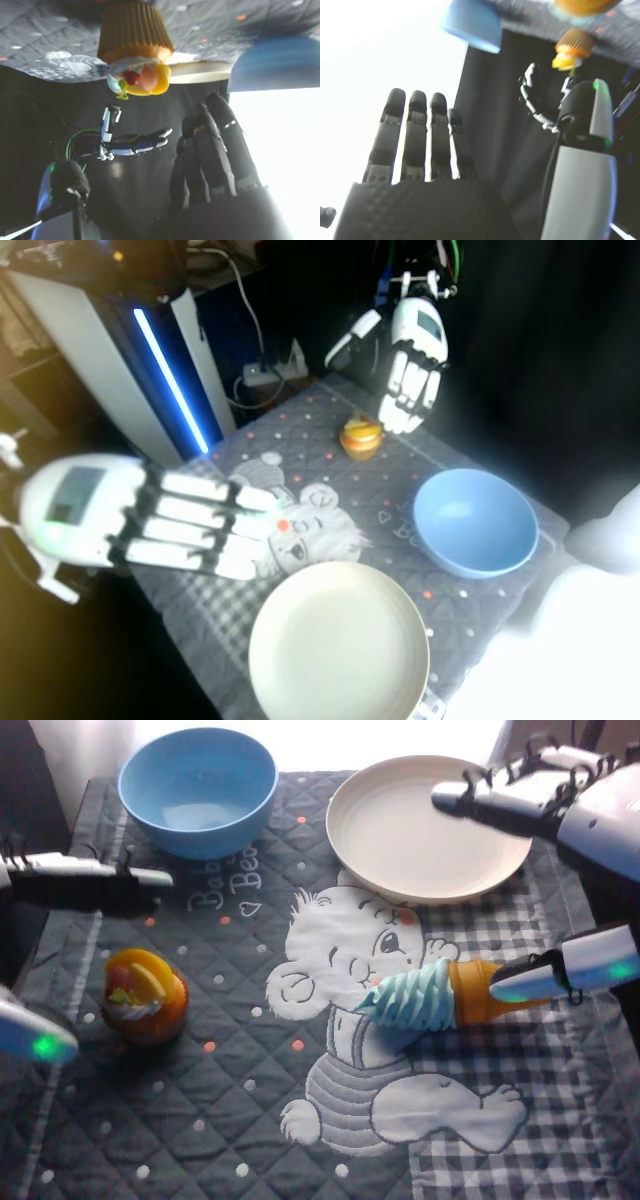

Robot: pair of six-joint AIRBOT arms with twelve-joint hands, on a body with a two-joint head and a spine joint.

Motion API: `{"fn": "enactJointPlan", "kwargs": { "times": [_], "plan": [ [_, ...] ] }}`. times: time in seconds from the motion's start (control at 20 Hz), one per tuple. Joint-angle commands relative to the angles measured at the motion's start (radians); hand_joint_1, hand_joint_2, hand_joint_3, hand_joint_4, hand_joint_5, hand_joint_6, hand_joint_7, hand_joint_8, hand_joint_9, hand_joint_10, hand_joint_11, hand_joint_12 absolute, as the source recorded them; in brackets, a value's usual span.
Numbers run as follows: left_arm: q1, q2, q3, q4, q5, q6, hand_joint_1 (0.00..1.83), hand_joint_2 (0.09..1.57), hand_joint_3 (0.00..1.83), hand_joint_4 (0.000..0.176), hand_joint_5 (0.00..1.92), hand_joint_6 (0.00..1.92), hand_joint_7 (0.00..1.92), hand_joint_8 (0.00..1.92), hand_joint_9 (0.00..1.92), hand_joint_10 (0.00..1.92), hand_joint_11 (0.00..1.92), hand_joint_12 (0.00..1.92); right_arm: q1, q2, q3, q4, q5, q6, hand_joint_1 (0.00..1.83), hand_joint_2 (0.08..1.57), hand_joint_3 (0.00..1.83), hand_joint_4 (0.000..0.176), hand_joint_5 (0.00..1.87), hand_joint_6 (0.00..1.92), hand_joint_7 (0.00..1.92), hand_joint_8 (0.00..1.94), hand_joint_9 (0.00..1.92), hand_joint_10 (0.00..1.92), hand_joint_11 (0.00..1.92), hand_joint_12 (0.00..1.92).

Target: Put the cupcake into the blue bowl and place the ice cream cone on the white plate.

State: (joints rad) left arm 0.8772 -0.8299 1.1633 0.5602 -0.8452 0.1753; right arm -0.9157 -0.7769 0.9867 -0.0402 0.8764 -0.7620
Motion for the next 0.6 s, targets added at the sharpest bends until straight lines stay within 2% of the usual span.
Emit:
{"fn": "enactJointPlan", "kwargs": {
  "times": [0.0, 0.1, 0.15, 0.2, 0.25, 0.3, 0.35, 0.4, 0.45, 0.55],
  "plan": [
    [-0.017, -0.011, 0.004, -0.027, -0.067, -0.024, 0.75, 0.86, 0.01, 0.0, 0.26, 0.01, 0.44, 0.02, 0.49, 0.01, 0.08, 0.74, 0.011, -0.009, 0.004, 0.003, 0.073, 0.007, 0.87, 0.77, 0.0, 0.002, 0.23, 0.01, 0.41, 0.01, 0.39, 0.01, 0.09, 0.64],
    [-0.023, -0.03, 0.019, 0.007, -0.049, -0.059, 0.72, 0.88, 0.0, 0.0, 0.27, 0.0, 0.47, 0.01, 0.51, 0.01, 0.1, 0.73, 0.01, -0.023, 0.009, -0.008, 0.043, 0.013, 0.83, 0.78, 0.0, 0.0, 0.22, 0.0, 0.43, 0.0, 0.41, 0.01, 0.11, 0.71],
    [-0.029, -0.04, 0.026, 0.03, -0.036, -0.077, 0.73, 0.88, 0.0, 0.0, 0.28, 0.0, 0.46, 0.0, 0.48, 0.0, 0.1, 0.72, 0.006, -0.033, 0.013, -0.015, 0.024, 0.016, 0.81, 0.78, 0.0, 0.002, 0.22, 0.0, 0.45, 0.0, 0.43, 0.0, 0.15, 0.69],
    [-0.031, -0.044, 0.028, 0.042, -0.029, -0.083, 0.71, 0.89, 0.0, 0.0, 0.28, 0.0, 0.47, 0.0, 0.49, 0.01, 0.11, 0.73, 0.004, -0.039, 0.015, -0.018, 0.015, 0.016, 0.8, 0.78, 0.0, 0.027, 0.23, 0.0, 0.44, 0.0, 0.43, 0.0, 0.17, 0.62],
    [-0.033, -0.051, 0.032, 0.055, -0.021, -0.093, 0.7, 0.9, 0.0, 0.0, 0.31, 0.0, 0.51, 0.0, 0.54, 0.01, 0.11, 0.8, 0.002, -0.047, 0.018, -0.02, 0.003, 0.016, 0.8, 0.77, 0.0, 0.03, 0.24, 0.01, 0.46, 0.01, 0.45, 0.01, 0.2, 0.62],
    [-0.034, -0.057, 0.037, 0.067, -0.013, -0.103, 0.68, 0.9, 0.0, 0.0, 0.3, 0.0, 0.51, 0.0, 0.53, 0.0, 0.05, 0.86, 0.0, -0.054, 0.02, -0.023, -0.007, 0.016, 0.77, 0.77, 0.0, 0.022, 0.25, 0.0, 0.48, 0.0, 0.48, 0.0, 0.25, 0.58],
    [-0.035, -0.065, 0.043, 0.081, -0.005, -0.115, 0.67, 0.89, 0.0, 0.0, 0.31, 0.0, 0.51, 0.0, 0.53, 0.0, 0.01, 0.93, -0.001, -0.061, 0.021, -0.029, -0.019, 0.016, 0.8, 0.76, 0.0, 0.0, 0.26, 0.01, 0.5, 0.01, 0.51, 0.01, 0.24, 0.57],
    [-0.037, -0.072, 0.048, 0.09, 0.003, -0.124, 0.67, 0.89, 0.0, 0.0, 0.31, 0.0, 0.52, 0.0, 0.54, 0.0, 0.01, 0.95, -0.003, -0.066, 0.021, -0.033, -0.026, 0.016, 0.8, 0.76, 0.0, 0.0, 0.26, 0.0, 0.51, 0.01, 0.5, 0.01, 0.22, 0.56],
    [-0.042, -0.085, 0.058, 0.104, 0.013, -0.137, 0.66, 0.9, 0.0, 0.0, 0.3, 0.0, 0.51, 0.0, 0.51, 0.0, 0.0, 0.94, -0.008, -0.073, 0.021, -0.037, -0.033, 0.017, 0.77, 0.77, 0.0, 0.0, 0.26, 0.0, 0.48, 0.0, 0.48, 0.0, 0.16, 0.68],
    [-0.046, -0.094, 0.064, 0.115, 0.023, -0.143, 0.69, 0.89, 0.0, 0.0, 0.31, 0.0, 0.52, 0.0, 0.51, 0.0, 0.06, 0.87, -0.009, -0.078, 0.022, -0.042, -0.045, 0.017, 0.76, 0.76, 0.0, 0.014, 0.27, 0.0, 0.49, 0.0, 0.49, 0.0, 0.14, 0.69]
  ]
}}
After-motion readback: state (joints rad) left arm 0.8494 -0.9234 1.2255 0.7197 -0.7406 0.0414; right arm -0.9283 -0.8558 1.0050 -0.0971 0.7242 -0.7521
